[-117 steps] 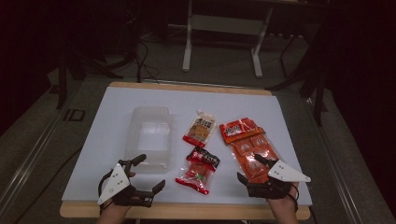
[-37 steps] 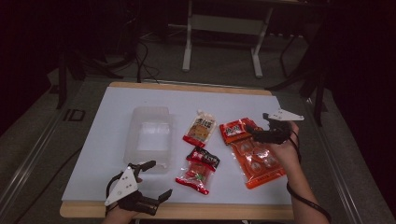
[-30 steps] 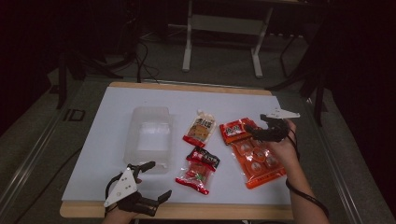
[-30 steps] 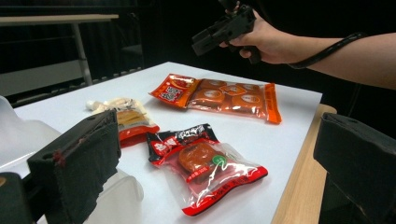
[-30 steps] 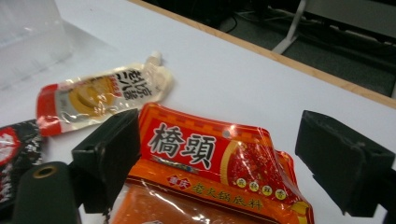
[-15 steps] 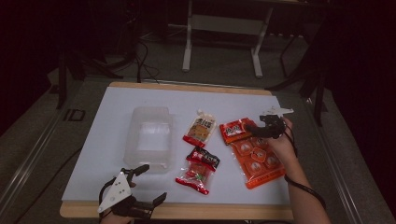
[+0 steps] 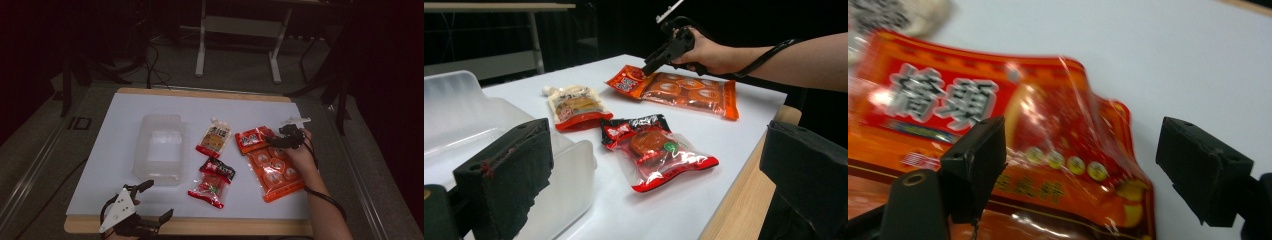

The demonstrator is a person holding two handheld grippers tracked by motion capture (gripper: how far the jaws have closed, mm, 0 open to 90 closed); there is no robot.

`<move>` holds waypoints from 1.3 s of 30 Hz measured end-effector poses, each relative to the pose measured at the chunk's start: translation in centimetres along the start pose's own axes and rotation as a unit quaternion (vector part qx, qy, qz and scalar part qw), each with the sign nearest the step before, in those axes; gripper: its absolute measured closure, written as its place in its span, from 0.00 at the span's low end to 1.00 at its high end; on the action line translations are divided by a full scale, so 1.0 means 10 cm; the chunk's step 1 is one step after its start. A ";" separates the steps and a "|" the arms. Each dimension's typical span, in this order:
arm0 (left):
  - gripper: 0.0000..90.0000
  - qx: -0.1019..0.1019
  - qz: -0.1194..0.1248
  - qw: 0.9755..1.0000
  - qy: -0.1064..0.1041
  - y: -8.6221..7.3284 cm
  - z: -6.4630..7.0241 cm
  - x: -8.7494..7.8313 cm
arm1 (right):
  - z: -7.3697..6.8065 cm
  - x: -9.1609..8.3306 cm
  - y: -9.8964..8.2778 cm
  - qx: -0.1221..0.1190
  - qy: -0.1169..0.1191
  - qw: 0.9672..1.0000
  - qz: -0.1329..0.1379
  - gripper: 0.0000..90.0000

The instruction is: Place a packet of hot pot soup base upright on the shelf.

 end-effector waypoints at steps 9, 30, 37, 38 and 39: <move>0.01 -0.002 -0.005 1.000 0.003 -0.02 -0.01 -0.01 | 0.04 0.09 -0.11 0.020 0.005 0.999 -0.024 0.23; 0.01 0.006 -0.011 1.000 0.001 -0.02 0.01 0.03 | -0.15 -0.01 -0.10 -0.017 -0.006 0.998 -0.056 0.85; 0.01 0.007 -0.010 1.000 -0.004 -0.01 0.01 0.05 | -0.17 -0.02 -0.06 -0.016 -0.018 0.998 -0.064 0.88; 0.01 0.006 -0.010 1.000 -0.004 -0.01 0.01 0.06 | -0.16 -0.05 -0.05 -0.011 -0.017 0.998 -0.065 0.88; 0.01 0.006 -0.009 1.000 -0.005 -0.01 0.01 0.06 | -0.16 -0.07 -0.05 -0.009 -0.018 0.998 -0.063 0.88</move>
Point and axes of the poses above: each handheld gripper's, and its own axes: x roughly forward along the jaws, y roughly out of its top, z roughly to its right, the point moved 3 cm from there along x, roughly forward along the jaws, and after that the axes turned 9 degrees about z, right-handed, at the moved point
